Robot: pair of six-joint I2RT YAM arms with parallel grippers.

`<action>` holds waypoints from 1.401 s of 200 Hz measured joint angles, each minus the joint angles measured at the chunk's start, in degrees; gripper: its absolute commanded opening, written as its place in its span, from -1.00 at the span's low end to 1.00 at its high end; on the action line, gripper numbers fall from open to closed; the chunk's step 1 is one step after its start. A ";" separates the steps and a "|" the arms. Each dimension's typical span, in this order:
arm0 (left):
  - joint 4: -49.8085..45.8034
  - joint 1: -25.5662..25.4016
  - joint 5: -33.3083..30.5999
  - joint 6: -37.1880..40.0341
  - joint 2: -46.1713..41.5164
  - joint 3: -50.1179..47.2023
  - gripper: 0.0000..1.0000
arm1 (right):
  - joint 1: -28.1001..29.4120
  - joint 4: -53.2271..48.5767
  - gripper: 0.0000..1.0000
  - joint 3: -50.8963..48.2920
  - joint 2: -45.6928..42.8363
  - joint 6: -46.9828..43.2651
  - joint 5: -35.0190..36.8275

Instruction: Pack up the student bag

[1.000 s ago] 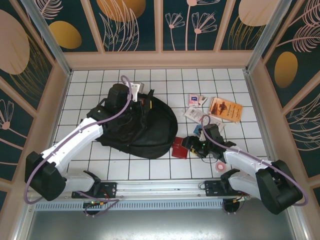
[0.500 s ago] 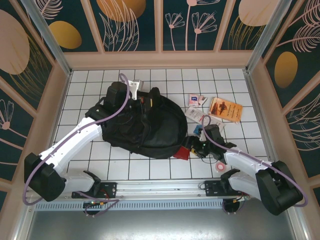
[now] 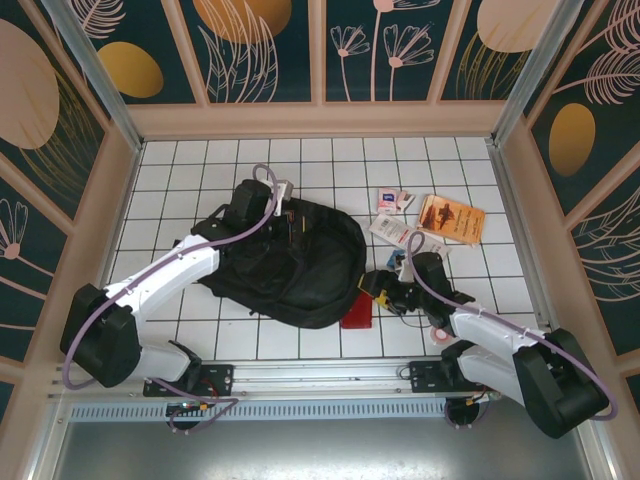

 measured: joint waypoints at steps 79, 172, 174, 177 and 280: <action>0.37 -0.15 0.35 -1.31 0.50 -0.22 -1.00 | -0.02 0.48 -0.44 -2.71 2.58 -1.29 -1.84; 2.05 -0.15 1.90 -2.54 0.76 -2.62 -1.00 | 3.69 4.09 -1.00 0.79 9.73 0.09 1.01; 2.05 -0.15 1.90 -2.54 0.76 -2.62 -1.00 | 3.72 3.61 -1.00 0.90 9.35 0.04 1.40; 1.99 -0.15 1.84 -2.49 0.72 -2.54 -1.00 | 3.67 2.86 -1.00 0.98 8.66 -0.11 1.88; -7.67 -0.17 -7.80 1.01 -4.31 8.11 -1.00 | 2.91 -28.55 -1.00 8.81 -14.62 -3.63 20.13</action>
